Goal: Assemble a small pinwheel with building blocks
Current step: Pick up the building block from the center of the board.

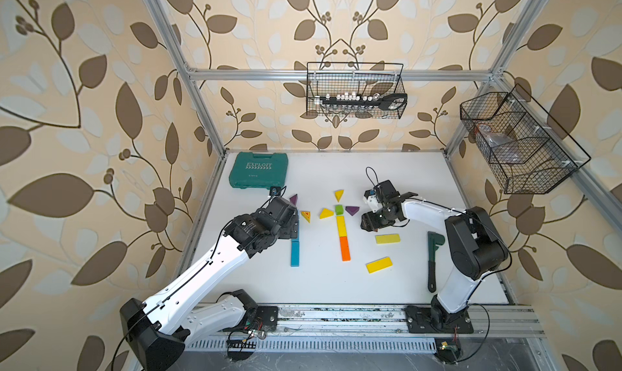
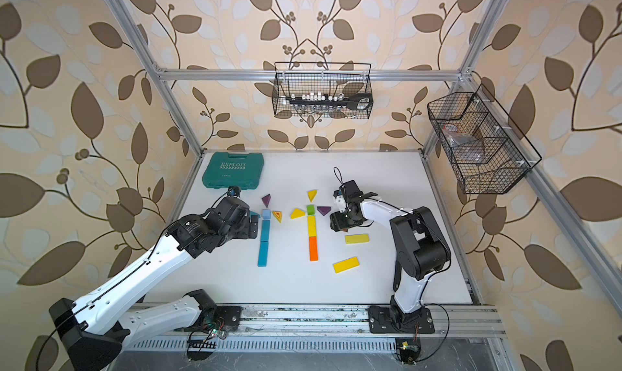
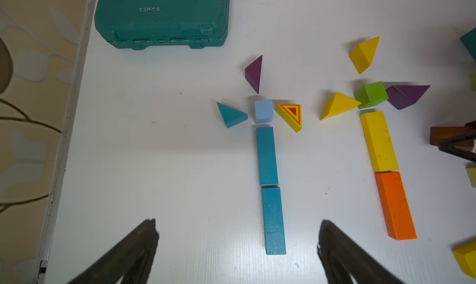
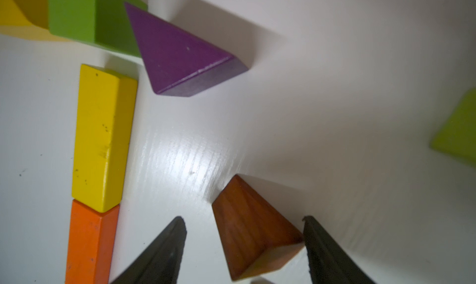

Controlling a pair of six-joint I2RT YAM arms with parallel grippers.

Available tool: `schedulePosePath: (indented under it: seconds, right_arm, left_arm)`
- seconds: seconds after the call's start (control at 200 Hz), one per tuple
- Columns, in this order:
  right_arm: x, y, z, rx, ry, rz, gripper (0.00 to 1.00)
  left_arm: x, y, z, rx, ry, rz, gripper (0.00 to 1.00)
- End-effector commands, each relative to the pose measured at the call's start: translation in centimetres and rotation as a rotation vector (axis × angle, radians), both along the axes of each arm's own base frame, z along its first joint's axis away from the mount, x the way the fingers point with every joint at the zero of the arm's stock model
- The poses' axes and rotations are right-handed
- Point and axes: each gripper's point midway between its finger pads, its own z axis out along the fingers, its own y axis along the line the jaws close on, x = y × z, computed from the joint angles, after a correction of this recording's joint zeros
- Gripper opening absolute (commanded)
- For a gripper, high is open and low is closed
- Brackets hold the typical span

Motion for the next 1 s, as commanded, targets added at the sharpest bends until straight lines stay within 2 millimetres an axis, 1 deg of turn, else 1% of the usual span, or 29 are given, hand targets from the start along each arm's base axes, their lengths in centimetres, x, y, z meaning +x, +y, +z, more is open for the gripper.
schedulePosePath:
  seconds: [0.0,0.055,0.125,0.195,0.245,0.32,0.435,0.49,0.6,0.685,0.765,0.83,0.925,0.995]
  right_arm:
    - [0.9,0.9,0.2,0.039,-0.004,0.028,0.75]
    - [0.6,1.3,0.4,0.062,0.009,0.028,0.74]
    - [-0.3,1.7,0.3,0.099,0.030,0.031,0.70]
    - [-1.3,1.6,0.1,0.111,0.058,0.015,0.66]
    - [-2.0,1.6,0.1,0.119,0.075,0.007,0.66]
    - [-2.7,1.3,0.3,0.091,0.084,-0.015,0.63]
    - [-2.7,-0.1,0.4,0.008,0.088,-0.072,0.61]
    - [-2.7,-0.7,0.1,-0.036,0.108,-0.097,0.58]
    - [-3.2,-0.5,-0.7,-0.093,0.124,-0.083,0.56]
    - [-3.3,-0.3,-1.1,-0.139,0.131,-0.073,0.53]
    - [-3.0,-0.1,-1.3,-0.136,0.122,-0.076,0.49]
    - [-2.8,0.2,-1.3,-0.128,0.115,-0.076,0.42]
    - [-2.6,0.5,-1.1,-0.112,0.110,-0.077,0.29]
    - [-2.5,0.6,-0.4,-0.095,0.099,-0.083,0.21]
  left_arm:
    - [0.5,-0.3,0.7,-0.044,-0.018,0.017,0.99]
    - [0.5,-0.3,0.6,-0.042,-0.018,0.017,0.99]
    - [0.7,-0.5,0.5,-0.041,-0.020,0.014,0.99]
    - [0.8,-0.6,0.3,-0.037,-0.018,0.012,0.99]
    - [1.0,-0.8,0.2,-0.038,-0.016,0.007,0.99]
    - [1.1,-1.0,0.0,-0.034,-0.011,0.004,0.99]
    - [1.3,-1.3,-0.1,-0.041,-0.007,-0.005,0.99]
    - [1.3,-1.5,-0.1,-0.047,-0.005,-0.009,0.99]
    - [1.3,-1.6,0.1,-0.057,-0.007,-0.015,0.99]
    - [1.3,-2.0,0.3,-0.075,-0.010,-0.022,0.99]
    - [1.3,-3.2,0.3,-0.111,0.003,-0.069,0.99]
    - [1.4,-4.7,0.1,-0.156,0.031,-0.107,0.99]
    - [1.7,-7.1,0.0,-0.210,0.058,-0.191,0.99]
    - [2.1,-9.0,0.4,-0.237,0.041,-0.277,0.99]
